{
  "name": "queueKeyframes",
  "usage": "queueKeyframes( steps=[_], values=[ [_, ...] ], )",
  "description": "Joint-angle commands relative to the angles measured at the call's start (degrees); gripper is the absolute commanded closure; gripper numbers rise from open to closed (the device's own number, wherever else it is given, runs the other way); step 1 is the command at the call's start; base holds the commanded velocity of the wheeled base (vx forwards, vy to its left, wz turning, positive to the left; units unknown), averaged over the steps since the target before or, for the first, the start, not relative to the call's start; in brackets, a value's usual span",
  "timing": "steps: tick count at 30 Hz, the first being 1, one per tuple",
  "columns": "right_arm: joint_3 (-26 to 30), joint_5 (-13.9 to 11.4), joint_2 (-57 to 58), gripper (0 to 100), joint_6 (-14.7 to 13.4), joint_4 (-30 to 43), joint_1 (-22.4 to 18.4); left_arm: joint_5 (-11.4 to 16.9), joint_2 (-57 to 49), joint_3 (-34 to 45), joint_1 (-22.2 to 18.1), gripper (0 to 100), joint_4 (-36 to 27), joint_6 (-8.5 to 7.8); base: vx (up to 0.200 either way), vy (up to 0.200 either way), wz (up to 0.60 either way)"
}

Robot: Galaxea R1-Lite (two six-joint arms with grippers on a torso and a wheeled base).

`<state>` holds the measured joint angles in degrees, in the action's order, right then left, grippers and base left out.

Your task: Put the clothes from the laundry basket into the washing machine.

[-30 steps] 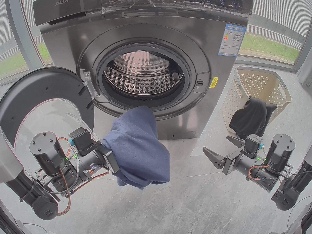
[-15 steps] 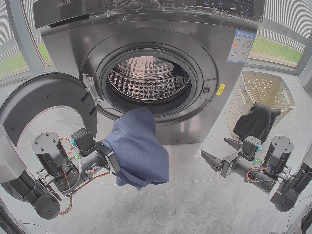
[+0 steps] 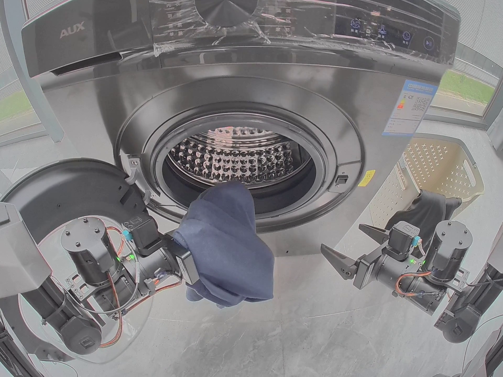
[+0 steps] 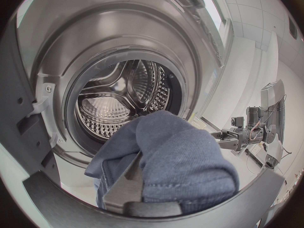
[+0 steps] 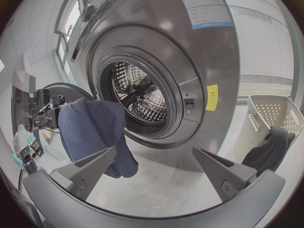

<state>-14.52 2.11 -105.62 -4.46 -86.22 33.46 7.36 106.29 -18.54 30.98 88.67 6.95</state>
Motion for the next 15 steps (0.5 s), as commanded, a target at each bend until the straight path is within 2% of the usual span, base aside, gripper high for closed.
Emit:
queueKeyframes(
  steps=[1,9,14,15],
  values=[
    [0.0,0.0,-0.5,0,0.0,0.0,0.2,0.0,0.4,0.0,0.3,100,0.1,0.08,0.0,0.0,0.0],
    [0.1,0.1,-0.5,0,-0.5,0.0,1.4,-0.1,0.6,0.1,1.2,100,0.1,-0.09,0.0,0.0,0.0],
    [0.1,1.2,-0.5,0,-0.5,0.1,1.9,-0.2,0.8,0.0,1.5,100,0.1,-0.8,0.0,0.0,0.0],
    [0.1,1.3,-0.5,0,-0.7,0.1,1.9,-0.2,0.8,0.0,1.5,100,0.1,-0.71,0.0,-0.2,0.0]
  ],
)
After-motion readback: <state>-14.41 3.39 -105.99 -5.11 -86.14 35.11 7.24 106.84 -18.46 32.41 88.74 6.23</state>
